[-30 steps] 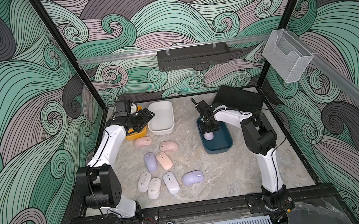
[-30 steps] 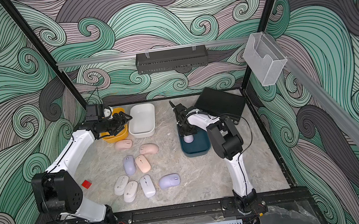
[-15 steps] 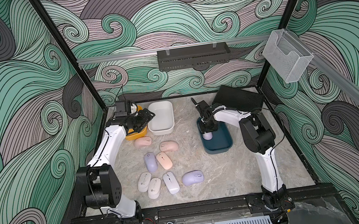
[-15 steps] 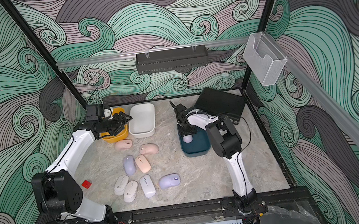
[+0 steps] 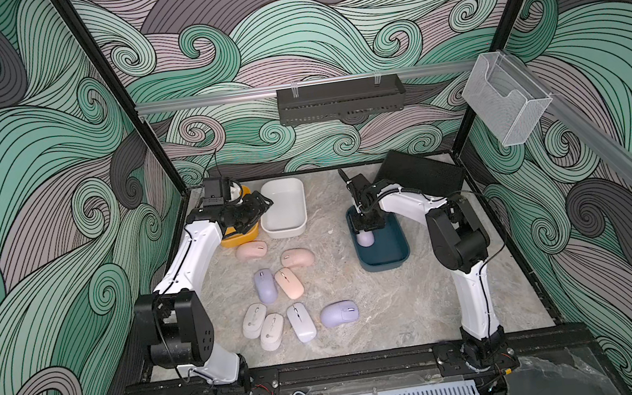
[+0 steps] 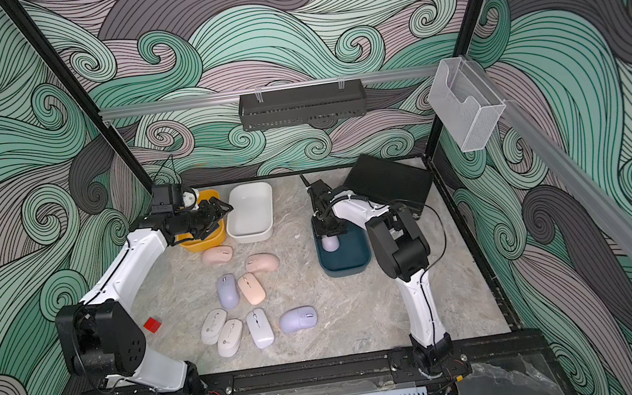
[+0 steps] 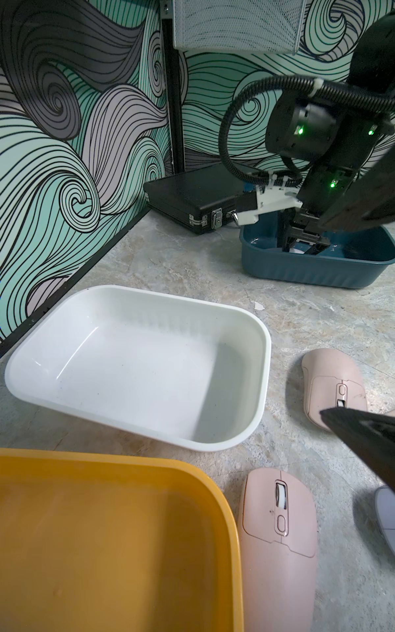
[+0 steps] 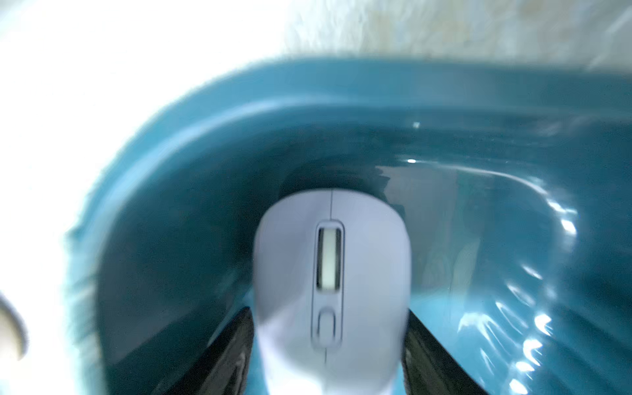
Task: Place the mice by color into the storage box
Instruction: Place the mouse in the storage box.
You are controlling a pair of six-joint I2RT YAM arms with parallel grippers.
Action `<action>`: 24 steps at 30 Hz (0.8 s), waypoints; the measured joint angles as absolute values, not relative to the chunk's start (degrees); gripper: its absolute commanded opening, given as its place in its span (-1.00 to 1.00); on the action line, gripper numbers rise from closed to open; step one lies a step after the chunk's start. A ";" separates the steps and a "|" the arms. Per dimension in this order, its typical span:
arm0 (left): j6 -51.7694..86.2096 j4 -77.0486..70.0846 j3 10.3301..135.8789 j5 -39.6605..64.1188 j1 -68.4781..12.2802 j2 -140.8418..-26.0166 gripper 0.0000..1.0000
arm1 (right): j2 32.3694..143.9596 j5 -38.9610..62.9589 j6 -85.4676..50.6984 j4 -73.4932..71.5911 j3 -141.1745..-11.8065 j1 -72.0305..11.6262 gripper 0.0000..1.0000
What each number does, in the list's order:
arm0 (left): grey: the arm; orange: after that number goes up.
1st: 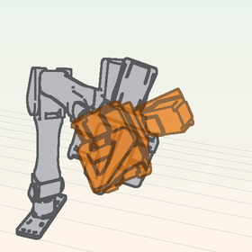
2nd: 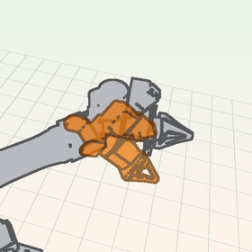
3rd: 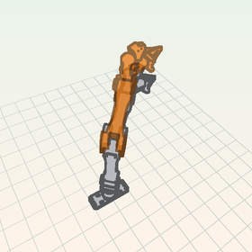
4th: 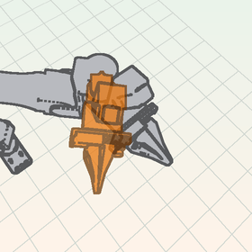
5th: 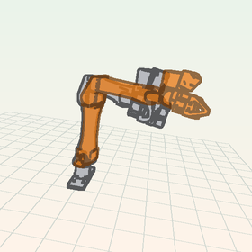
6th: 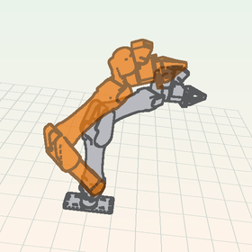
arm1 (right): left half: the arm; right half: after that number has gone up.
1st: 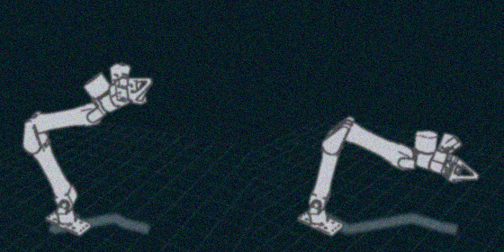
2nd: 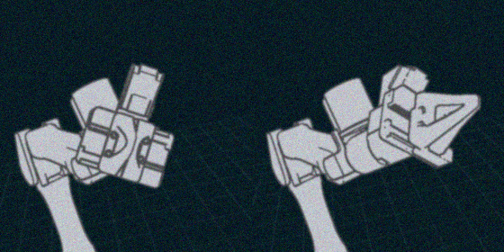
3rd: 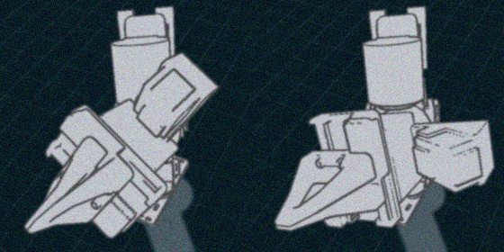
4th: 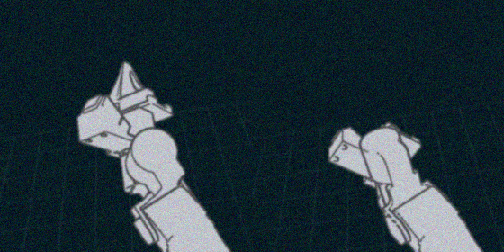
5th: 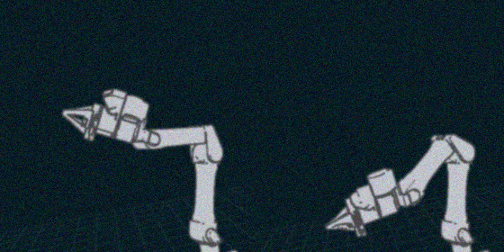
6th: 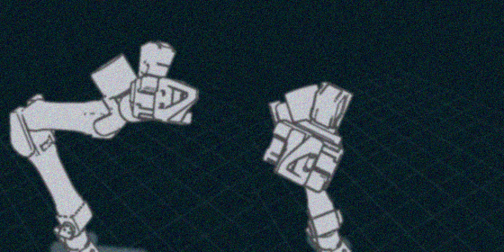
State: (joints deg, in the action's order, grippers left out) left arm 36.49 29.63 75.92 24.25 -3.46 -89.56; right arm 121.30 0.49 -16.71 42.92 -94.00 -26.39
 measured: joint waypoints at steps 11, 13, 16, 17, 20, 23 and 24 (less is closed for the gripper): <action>36.49 29.78 75.92 24.25 -3.46 -89.56 0.59 | 108.71 -0.93 -16.29 44.01 -83.20 -25.65 -0.25; 36.51 29.78 75.92 24.27 -3.51 -89.56 0.59 | 108.62 -1.13 -16.03 44.51 -81.14 -25.39 -0.26; 36.51 29.78 75.92 24.40 -3.60 -89.65 0.59 | 109.51 -1.10 -15.57 45.28 -79.66 -25.34 -0.25; 36.49 29.76 75.92 24.49 -3.62 -89.76 0.59 | 109.93 -1.10 -15.40 45.34 -79.64 -25.23 -0.24; 36.49 29.82 75.92 24.49 -3.88 -90.13 0.59 | 111.42 -1.10 -15.18 45.39 -80.16 -25.21 -0.13; 36.49 29.87 75.92 24.47 -4.25 -90.32 0.59 | 113.67 -1.10 -15.03 45.36 -81.73 -25.19 -0.11; 36.49 29.89 75.92 24.47 -4.40 -90.32 0.59 | 114.39 -1.10 -15.03 45.32 -82.15 -25.15 -0.11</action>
State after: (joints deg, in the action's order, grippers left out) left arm 36.49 29.89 75.92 24.47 -4.40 -90.32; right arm 114.39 -1.10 -15.03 45.32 -82.15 -25.15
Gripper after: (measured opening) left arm 0.796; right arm 0.442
